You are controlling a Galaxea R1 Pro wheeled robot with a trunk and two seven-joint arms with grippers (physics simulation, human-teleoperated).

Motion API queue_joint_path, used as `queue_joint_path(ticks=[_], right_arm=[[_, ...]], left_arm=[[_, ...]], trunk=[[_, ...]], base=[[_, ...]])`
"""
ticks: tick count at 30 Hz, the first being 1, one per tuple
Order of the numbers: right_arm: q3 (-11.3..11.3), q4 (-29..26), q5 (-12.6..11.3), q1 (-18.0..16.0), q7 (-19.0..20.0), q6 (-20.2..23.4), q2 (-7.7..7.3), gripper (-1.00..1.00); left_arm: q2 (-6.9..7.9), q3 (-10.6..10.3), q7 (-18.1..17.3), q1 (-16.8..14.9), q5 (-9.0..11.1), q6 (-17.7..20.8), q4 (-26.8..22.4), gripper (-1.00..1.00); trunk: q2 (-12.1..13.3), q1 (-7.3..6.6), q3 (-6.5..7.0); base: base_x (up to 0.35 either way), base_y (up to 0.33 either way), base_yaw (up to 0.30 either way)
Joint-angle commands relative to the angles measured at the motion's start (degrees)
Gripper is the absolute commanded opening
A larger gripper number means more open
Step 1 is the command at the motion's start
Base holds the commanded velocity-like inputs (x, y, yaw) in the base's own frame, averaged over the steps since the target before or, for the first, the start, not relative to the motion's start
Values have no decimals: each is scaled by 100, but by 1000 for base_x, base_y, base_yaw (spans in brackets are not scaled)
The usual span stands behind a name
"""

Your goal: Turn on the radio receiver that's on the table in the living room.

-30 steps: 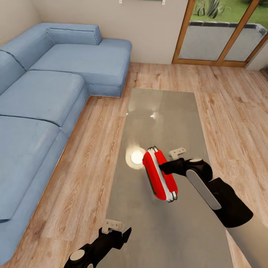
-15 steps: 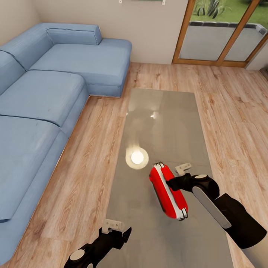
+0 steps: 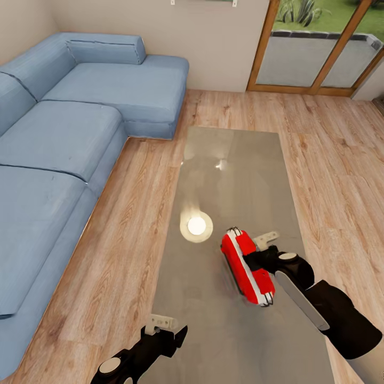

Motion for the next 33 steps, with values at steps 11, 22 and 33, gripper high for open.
queue_joint_path(ticks=[11,22,33], right_arm=[[2203,40,3018,0,-2068,-257,26,-100],[3263,215,3211,531,-4370,-850,-10,-100],[5508,1189,3214,654,-6471,-1208,38,-100]], left_arm=[[5,1,0,0,0,0,-4,100],[16,9,0,0,0,0,-9,100],[14,9,0,0,0,0,-17,100]], trunk=[[0,0,0],[0,0,0],[0,0,0]], base=[[0,0,0],[0,0,0],[0,0,0]])
